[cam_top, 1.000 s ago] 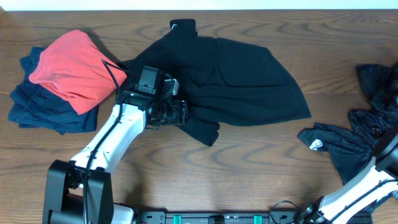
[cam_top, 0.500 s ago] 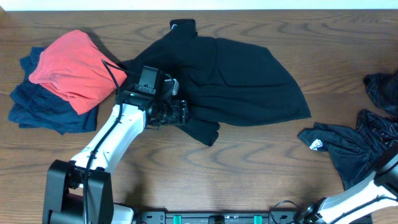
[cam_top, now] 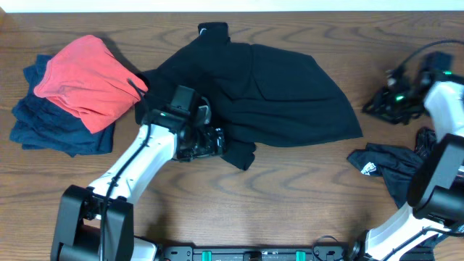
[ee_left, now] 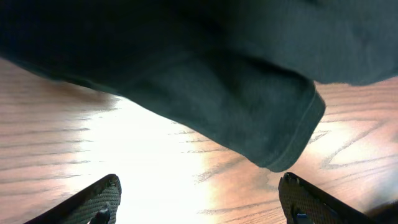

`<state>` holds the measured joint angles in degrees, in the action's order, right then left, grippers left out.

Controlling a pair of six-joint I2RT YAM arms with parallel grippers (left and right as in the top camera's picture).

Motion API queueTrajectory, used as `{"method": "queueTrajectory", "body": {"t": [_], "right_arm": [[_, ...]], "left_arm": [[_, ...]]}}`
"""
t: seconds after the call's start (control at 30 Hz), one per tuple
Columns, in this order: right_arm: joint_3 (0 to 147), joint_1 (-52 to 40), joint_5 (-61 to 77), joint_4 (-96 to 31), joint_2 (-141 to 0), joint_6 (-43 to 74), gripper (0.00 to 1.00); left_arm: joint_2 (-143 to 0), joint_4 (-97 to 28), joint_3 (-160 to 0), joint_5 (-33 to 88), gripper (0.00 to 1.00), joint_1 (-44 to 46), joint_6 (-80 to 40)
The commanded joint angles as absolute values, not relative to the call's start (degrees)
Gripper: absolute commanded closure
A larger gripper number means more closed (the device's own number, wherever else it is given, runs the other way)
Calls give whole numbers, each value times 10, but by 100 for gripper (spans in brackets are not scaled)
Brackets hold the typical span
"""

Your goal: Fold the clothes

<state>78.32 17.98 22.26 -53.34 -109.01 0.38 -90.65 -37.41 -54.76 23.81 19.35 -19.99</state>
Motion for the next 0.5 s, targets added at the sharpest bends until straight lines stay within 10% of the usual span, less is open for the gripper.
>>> {"method": "queueTrajectory", "body": {"t": [0.0, 0.47], "right_arm": [[743, 150, 200, -536, -1089, -8, 70], [621, 156, -93, -515, -1089, 155, 72]], "left_arm": [[-910, -351, -523, 235, 17, 214, -226], [-910, -305, -506, 235, 16, 228, -250]]}}
